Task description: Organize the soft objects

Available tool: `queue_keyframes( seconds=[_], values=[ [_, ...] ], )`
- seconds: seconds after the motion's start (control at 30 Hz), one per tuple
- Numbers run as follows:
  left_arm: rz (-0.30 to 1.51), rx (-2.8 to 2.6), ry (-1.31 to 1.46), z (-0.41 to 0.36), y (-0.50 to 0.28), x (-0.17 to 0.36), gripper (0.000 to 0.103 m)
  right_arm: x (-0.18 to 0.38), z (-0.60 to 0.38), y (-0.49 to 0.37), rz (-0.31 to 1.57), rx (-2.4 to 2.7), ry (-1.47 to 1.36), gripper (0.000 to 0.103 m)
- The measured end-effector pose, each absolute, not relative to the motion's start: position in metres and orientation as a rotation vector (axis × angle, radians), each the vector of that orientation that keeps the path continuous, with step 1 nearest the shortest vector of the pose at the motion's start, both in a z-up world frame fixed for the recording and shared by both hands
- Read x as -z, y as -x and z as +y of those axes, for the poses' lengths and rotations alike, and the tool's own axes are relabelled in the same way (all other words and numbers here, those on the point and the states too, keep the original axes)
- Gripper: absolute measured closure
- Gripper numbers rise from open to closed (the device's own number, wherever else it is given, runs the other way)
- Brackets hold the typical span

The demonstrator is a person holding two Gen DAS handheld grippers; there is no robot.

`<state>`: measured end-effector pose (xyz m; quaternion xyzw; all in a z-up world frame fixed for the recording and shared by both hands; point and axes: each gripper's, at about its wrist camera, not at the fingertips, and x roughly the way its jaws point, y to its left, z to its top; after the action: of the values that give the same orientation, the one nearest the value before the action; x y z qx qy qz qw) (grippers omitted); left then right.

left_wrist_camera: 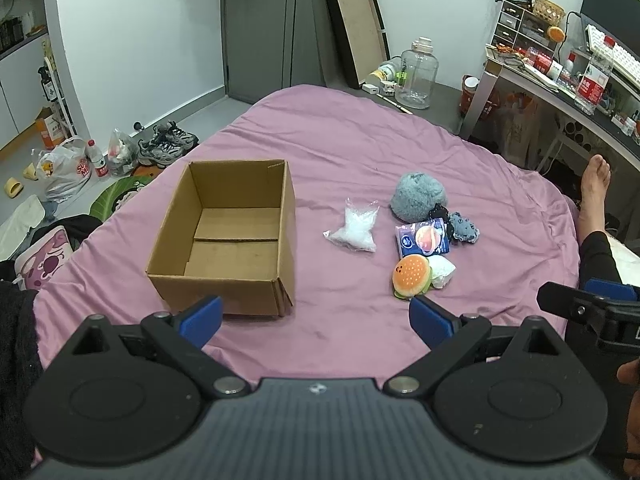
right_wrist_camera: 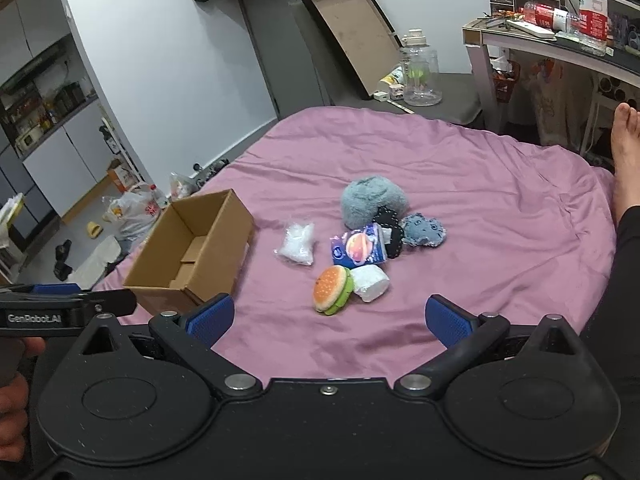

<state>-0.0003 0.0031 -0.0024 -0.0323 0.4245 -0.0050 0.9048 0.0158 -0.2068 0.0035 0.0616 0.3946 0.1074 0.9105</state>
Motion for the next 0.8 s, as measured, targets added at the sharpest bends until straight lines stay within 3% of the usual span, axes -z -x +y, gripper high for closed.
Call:
queue_keyframes(
  seconds=[0.8],
  values=[
    [0.876,0.016,0.051,0.0013,0.0008,0.0037,0.004,0.0045,-0.2072,-0.0194,0.833,-0.21,-0.13,0.0]
  ],
)
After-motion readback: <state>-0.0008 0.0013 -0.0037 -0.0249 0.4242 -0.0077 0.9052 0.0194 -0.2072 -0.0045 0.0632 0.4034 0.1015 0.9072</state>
